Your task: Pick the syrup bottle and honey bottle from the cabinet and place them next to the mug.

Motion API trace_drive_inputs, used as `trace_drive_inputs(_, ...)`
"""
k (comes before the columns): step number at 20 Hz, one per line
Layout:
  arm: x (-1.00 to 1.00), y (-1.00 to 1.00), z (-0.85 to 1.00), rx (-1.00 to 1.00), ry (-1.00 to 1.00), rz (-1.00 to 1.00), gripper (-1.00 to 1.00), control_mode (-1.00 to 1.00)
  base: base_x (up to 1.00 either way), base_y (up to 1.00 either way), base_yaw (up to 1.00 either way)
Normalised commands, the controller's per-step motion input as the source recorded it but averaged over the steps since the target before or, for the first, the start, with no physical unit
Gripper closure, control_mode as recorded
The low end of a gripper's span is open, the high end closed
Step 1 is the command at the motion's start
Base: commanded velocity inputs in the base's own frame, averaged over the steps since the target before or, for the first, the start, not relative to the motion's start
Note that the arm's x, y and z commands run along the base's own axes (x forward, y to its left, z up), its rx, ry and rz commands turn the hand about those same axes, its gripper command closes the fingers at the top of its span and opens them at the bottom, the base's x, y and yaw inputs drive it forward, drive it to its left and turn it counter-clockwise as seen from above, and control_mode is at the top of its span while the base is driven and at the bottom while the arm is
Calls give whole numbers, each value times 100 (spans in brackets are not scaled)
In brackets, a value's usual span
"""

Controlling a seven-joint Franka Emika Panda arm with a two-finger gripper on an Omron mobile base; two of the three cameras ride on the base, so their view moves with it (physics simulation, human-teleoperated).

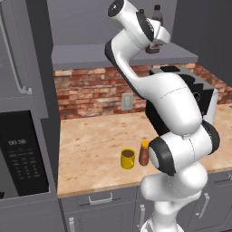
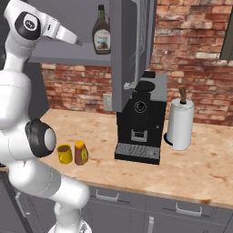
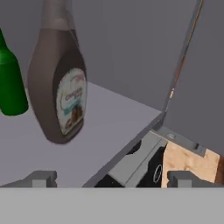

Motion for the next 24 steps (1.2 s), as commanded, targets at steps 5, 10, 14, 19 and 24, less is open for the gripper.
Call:
trace_drive_inputs(5,46,-6,0,0,-10,0,-100,-100,0,0,0)
trace_drive_inputs(10,34,-10,0,0,-12,0,-100,-100,0,0,0)
trace_drive_inputs(14,11,-2,0,1,-3,10,-100,-100,0,0,0)
trace_drive_inputs(19,0,-1,2,0,7,18,-100,-100,0,0,0)
trace_drive_inputs(24,2,-11,0,0,6,20,-100,-100,0,0,0)
